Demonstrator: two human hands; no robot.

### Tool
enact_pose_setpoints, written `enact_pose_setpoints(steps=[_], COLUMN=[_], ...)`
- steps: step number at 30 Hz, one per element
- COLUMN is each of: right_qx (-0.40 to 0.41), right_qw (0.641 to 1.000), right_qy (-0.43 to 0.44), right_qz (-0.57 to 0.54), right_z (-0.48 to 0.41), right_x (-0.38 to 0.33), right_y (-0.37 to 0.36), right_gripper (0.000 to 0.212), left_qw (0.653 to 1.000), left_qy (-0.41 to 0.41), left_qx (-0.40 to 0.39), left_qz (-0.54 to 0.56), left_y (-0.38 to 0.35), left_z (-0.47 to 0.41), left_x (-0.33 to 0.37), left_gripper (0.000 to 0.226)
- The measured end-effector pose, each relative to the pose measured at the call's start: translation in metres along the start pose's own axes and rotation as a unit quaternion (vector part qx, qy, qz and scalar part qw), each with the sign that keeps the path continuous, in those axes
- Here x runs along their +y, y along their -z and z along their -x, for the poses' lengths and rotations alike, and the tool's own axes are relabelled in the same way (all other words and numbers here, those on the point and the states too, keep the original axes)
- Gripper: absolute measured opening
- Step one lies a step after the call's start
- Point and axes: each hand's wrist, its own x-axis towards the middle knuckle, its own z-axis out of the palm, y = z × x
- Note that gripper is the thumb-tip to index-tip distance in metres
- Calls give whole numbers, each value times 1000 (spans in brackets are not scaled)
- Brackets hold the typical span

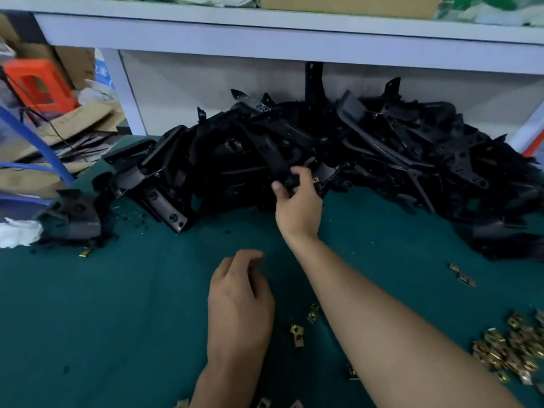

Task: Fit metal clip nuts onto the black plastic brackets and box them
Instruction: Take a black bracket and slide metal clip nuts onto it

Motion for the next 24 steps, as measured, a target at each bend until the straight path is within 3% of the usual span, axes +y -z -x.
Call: enact_pose_setpoints(steps=[5,11,15,19,24], right_qx=[-68,-153,-184,-181,-213], right_qw=[997,985,977,953,921], right_qy=[1,-11,-106,-214,-267], right_qz=[41,84,12,-110,-185], right_z=[25,63,98,137,187], right_x=[3,5,0,-7,-12], right_y=[20,88,145,191,227], right_gripper=[38,32,13,25,29], left_qw=[1000,995,983,931,864], left_qy=[-5,54,96,148,182], left_qx=[15,20,-30,-93,-238], left_qz=[5,79,155,321,405], left_y=[1,5,5,7,6], left_z=[0,-1,-1,6,23], left_x=[-1,-1,5,21,49], left_gripper=[29,29,49,74,95])
